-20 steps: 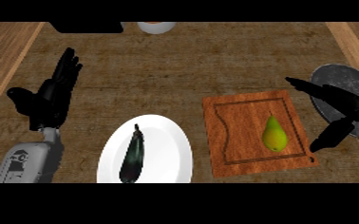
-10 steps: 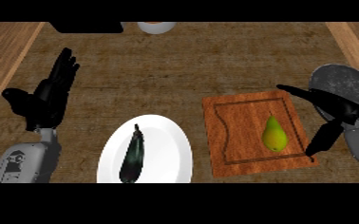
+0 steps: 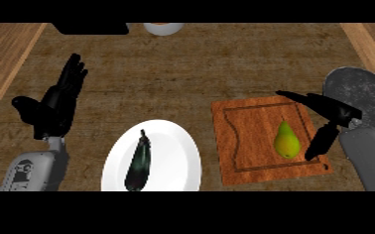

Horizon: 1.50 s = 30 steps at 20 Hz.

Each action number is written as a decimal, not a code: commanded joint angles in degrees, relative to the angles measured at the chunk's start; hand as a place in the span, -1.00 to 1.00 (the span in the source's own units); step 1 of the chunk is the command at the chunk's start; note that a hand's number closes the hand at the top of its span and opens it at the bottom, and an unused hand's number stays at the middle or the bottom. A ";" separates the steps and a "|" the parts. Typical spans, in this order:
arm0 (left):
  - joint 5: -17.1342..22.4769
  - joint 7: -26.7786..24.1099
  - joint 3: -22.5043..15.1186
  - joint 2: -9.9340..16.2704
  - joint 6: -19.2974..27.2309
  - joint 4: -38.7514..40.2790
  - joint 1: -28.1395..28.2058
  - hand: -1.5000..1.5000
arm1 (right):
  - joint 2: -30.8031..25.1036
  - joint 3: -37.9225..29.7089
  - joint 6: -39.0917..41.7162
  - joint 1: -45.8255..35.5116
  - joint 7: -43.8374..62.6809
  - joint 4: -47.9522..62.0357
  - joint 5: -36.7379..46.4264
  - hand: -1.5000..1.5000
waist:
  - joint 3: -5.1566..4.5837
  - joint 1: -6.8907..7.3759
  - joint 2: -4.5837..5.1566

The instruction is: Pick the pear from the cutting board and place it in the pan

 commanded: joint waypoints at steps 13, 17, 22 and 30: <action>0.03 -0.24 2.28 0.00 -2.51 -0.67 0.68 0.00 | 7.82 3.23 -4.85 2.09 -3.23 6.56 9.20 -1.00 | 0.01 0.05 -0.01; -1.02 0.87 1.78 -0.86 -1.00 0.81 -2.42 0.00 | 6.17 6.14 -7.36 2.29 -11.97 6.59 11.66 1.00 | 0.02 0.00 0.01; -0.67 0.84 3.44 0.50 -2.25 -0.31 -1.87 0.00 | 5.19 4.16 -5.87 1.35 -12.36 6.13 12.54 1.00 | 0.00 -0.09 -0.02; -0.86 0.70 3.08 -0.40 -1.63 -0.04 -0.59 0.00 | 16.88 -1.71 -18.78 -3.64 22.05 6.16 18.41 1.00 | -0.24 -0.27 -0.47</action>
